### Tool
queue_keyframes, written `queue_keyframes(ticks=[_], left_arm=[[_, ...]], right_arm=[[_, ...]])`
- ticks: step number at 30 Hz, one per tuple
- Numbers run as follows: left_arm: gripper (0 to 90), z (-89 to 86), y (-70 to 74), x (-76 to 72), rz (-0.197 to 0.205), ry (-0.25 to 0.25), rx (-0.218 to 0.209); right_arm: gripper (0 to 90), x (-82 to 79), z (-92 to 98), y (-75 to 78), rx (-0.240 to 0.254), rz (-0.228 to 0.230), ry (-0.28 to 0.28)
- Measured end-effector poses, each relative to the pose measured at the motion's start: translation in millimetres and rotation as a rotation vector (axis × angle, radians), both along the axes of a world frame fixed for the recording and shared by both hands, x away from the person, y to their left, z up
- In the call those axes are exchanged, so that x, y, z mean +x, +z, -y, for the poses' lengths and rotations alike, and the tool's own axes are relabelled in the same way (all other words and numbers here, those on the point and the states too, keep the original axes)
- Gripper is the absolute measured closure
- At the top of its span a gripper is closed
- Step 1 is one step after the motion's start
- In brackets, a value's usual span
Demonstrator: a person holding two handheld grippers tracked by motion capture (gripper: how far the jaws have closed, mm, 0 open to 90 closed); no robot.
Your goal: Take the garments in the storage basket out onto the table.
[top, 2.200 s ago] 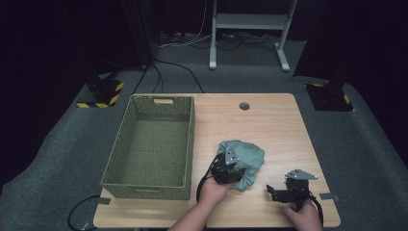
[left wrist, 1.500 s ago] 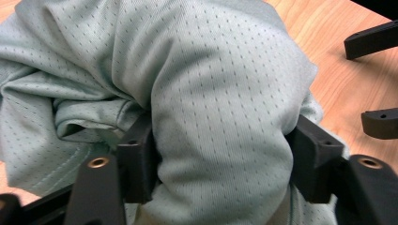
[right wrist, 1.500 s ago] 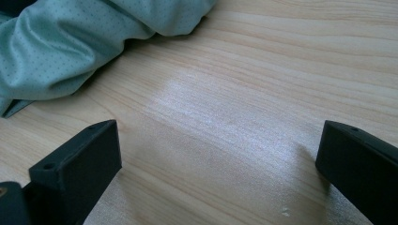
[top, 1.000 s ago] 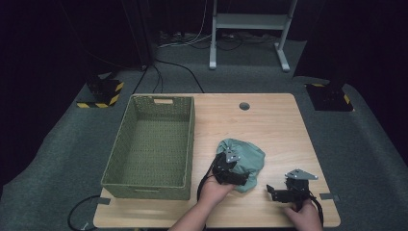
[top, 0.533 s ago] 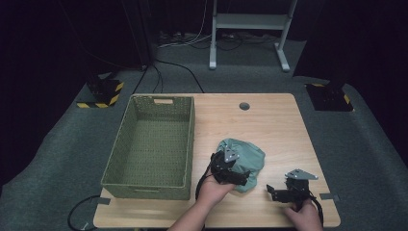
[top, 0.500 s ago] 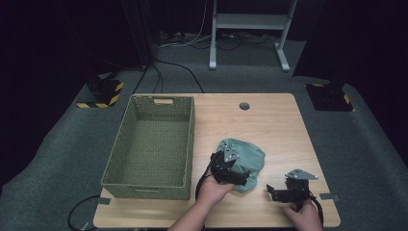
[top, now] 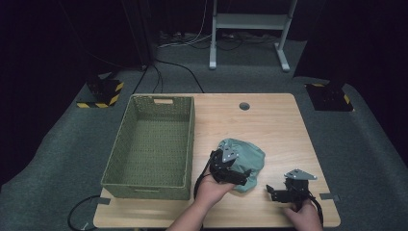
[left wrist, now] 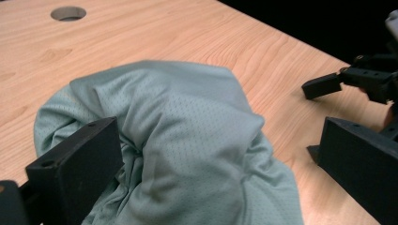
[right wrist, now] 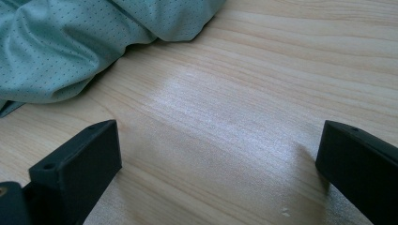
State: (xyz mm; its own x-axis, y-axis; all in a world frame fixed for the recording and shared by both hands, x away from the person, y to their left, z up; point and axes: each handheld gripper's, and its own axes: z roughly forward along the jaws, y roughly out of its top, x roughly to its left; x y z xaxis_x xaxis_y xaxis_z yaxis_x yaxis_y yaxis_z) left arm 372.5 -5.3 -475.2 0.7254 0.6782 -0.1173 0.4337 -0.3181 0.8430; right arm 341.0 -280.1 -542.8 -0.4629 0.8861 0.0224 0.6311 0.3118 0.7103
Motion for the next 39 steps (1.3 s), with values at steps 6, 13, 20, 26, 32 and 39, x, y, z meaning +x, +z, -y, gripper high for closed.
queue_keyframes(ticks=[6,13,20,26,32,39], left_arm=[[0.6,-1.8,11.1,-7.5,0.028,-0.018,-0.016],[0.6,-4.4,22.4,-18.4,0.051,-0.031,-0.031],[0.6,-9.4,21.3,-26.6,0.044,-0.032,-0.018],[0.6,-18.5,13.5,-36.0,0.031,-0.017,0.001],[0.6,-25.3,0.3,-53.7,0.014,-0.010,0.016],[0.5,-25.3,-16.6,-71.1,0.000,-0.009,0.085]], right_arm=[[0.0,0.0,0.2,0.0,0.002,0.000,0.000],[0.0,0.0,-0.4,0.0,-0.004,0.000,0.000],[0.0,0.1,1.1,0.2,0.011,-0.001,0.000],[0.0,0.4,3.0,0.4,0.031,-0.003,0.000],[0.0,0.3,2.5,0.3,0.026,-0.003,0.000],[0.0,0.4,2.8,0.4,0.028,-0.003,0.001]])
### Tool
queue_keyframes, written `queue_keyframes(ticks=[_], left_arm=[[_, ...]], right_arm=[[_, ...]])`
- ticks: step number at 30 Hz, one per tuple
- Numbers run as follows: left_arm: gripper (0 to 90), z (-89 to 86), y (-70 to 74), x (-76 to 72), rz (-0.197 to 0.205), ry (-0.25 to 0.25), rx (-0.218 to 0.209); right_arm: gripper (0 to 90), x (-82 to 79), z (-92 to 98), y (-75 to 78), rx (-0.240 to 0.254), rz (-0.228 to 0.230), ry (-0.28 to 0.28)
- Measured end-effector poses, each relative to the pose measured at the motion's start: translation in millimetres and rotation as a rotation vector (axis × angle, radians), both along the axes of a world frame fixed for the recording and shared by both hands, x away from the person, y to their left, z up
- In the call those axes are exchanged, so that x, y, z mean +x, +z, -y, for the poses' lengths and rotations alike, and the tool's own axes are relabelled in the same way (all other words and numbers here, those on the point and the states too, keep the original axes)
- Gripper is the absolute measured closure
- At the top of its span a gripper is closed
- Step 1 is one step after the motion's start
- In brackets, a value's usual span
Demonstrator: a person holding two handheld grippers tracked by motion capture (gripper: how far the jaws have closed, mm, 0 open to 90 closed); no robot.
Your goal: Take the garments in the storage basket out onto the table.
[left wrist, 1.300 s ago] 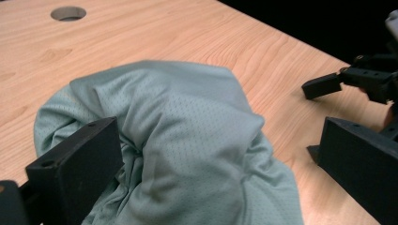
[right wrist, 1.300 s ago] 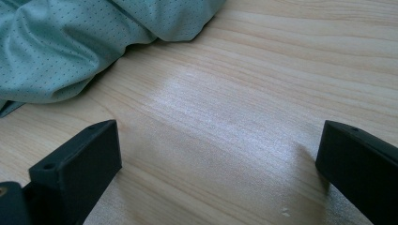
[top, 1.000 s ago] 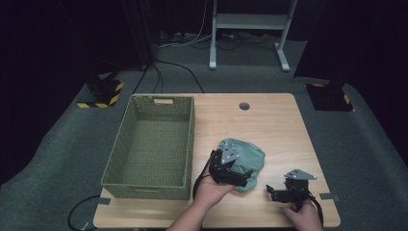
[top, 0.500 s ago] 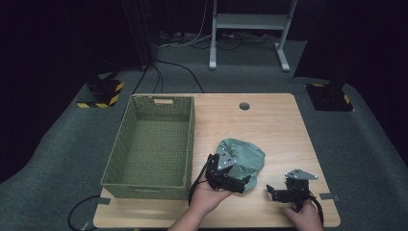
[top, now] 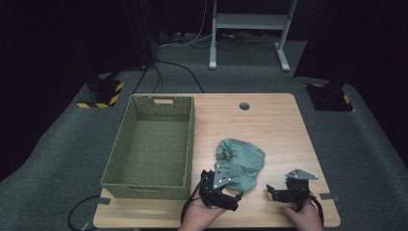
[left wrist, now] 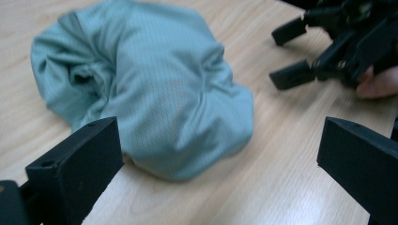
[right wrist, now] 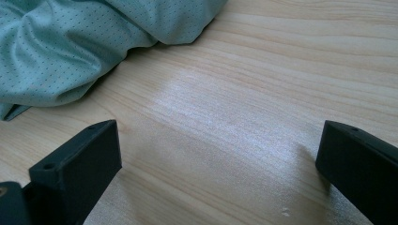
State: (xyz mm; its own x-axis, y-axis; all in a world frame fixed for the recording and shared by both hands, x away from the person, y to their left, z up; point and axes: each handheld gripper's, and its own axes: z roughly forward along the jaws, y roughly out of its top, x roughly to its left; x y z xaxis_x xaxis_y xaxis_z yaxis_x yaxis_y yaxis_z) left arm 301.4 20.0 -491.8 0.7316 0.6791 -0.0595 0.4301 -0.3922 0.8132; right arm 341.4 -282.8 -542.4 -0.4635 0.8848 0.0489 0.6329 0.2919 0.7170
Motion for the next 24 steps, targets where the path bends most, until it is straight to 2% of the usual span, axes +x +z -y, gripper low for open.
queue_keyframes(ticks=[7,11,12,13,14,16,19,24], left_arm=[[0.3,0.0,-28.4,-6.9,-0.020,0.007,0.038],[0.3,-2.3,-46.6,-5.0,-0.034,0.019,0.094],[0.5,-3.4,-50.5,-3.6,-0.049,0.023,0.112],[0.6,-4.4,-51.8,-2.0,-0.061,0.037,0.125],[0.6,-5.5,-50.8,-1.5,-0.057,0.047,0.109],[0.6,-5.4,-49.8,-2.1,-0.046,0.043,0.105],[0.4,-3.6,-51.6,-2.5,-0.056,0.031,0.122],[0.3,-3.6,-52.3,-0.3,-0.075,0.026,0.126]], right_arm=[[0.0,0.0,-0.1,0.0,-0.002,0.000,0.000],[0.0,-0.2,-0.7,0.0,-0.005,-0.001,-0.002],[0.0,-0.2,-0.7,0.0,-0.005,-0.001,-0.002],[0.0,-0.2,-0.6,-0.1,-0.005,0.000,0.000],[0.0,-0.1,-0.5,-0.1,-0.004,0.000,0.000],[0.0,-0.1,-0.3,0.0,-0.002,0.000,-0.001],[0.0,-0.1,0.0,0.0,0.000,0.000,0.000],[0.0,0.1,1.2,0.1,0.011,-0.001,0.001]])
